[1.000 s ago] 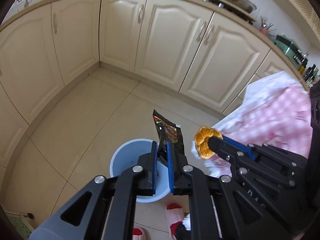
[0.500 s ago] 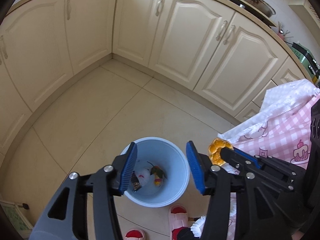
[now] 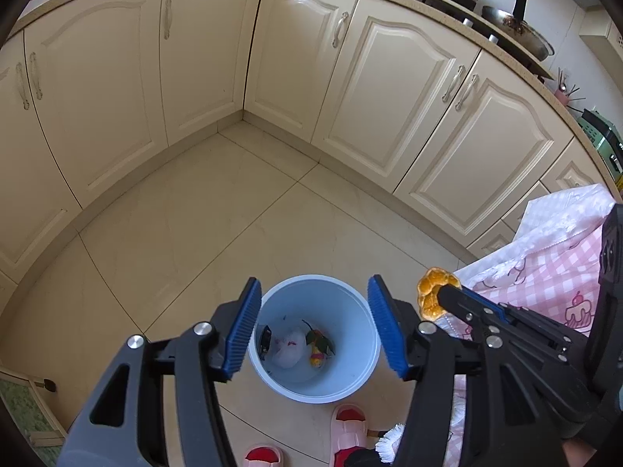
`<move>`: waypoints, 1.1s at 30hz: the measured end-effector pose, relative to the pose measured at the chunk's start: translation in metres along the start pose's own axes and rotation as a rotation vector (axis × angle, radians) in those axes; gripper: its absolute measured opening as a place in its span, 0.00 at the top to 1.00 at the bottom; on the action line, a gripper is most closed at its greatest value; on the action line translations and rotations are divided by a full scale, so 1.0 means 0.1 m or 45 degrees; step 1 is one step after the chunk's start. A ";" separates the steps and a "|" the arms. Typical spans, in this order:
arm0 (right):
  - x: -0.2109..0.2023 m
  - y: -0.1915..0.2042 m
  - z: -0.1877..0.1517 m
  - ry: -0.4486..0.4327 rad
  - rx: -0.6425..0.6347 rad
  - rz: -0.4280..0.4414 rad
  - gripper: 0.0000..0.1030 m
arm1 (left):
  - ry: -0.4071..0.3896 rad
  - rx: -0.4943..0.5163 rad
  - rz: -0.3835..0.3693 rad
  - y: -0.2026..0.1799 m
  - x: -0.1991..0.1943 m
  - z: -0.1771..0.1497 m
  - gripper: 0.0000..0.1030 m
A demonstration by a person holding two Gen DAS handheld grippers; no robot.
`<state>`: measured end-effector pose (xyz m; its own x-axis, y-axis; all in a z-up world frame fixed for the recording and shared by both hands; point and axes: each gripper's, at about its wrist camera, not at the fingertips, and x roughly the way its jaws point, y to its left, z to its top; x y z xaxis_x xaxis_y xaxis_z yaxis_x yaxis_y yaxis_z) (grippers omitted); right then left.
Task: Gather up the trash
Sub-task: 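Open the left gripper over the bucket while the right gripper opens to drop the chip, then move both grippers back to the table and grasp the green-white wrapper strip with the left gripper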
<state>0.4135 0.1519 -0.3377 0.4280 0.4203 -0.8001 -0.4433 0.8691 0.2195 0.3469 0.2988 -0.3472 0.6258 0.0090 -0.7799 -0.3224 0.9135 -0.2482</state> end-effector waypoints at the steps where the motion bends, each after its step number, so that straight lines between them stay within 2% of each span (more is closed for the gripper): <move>1: -0.02 0.00 0.01 -0.010 0.004 -0.001 0.93 | -0.004 0.000 0.002 0.01 -0.03 0.00 0.45; 6: -0.13 0.03 0.07 -0.051 0.005 -0.030 0.92 | -0.029 -0.014 0.002 0.05 -0.18 0.02 0.44; 8: -0.19 0.03 0.08 -0.064 0.013 -0.037 0.87 | -0.041 -0.017 -0.003 0.04 -0.24 0.04 0.43; 10: -0.25 0.04 0.08 -0.077 0.011 -0.036 0.74 | -0.060 -0.011 -0.004 0.02 -0.34 0.05 0.43; 12: -0.34 0.04 0.08 -0.101 0.013 -0.045 0.66 | -0.072 -0.008 -0.004 -0.02 -0.41 0.06 0.42; 13: -0.37 0.04 0.09 -0.110 0.013 -0.047 0.58 | -0.081 -0.007 -0.006 -0.03 -0.47 0.07 0.42; 14: -0.44 0.04 0.09 -0.127 0.014 -0.046 0.56 | -0.089 -0.007 -0.009 -0.04 -0.52 0.07 0.42; 19: -0.77 0.08 0.09 -0.181 -0.005 -0.048 0.56 | -0.138 0.005 -0.019 -0.13 -0.84 0.10 0.42; 24: -1.31 0.08 0.07 -0.278 -0.025 -0.063 0.56 | -0.215 0.036 -0.046 -0.32 -1.27 0.10 0.40; 28: -1.87 0.00 -0.01 -0.367 -0.012 -0.087 0.55 | -0.293 0.077 -0.089 -0.59 -1.69 0.10 0.37; 33: -2.59 -0.31 -0.20 -0.473 0.032 -0.137 0.51 | -0.368 0.158 -0.177 -1.08 -2.13 0.03 0.33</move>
<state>0.3004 0.0109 -0.1485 0.7292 0.3883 -0.5635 -0.3627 0.9175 0.1629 0.2509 0.1999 -0.1528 0.8390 -0.0205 -0.5437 -0.1421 0.9563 -0.2554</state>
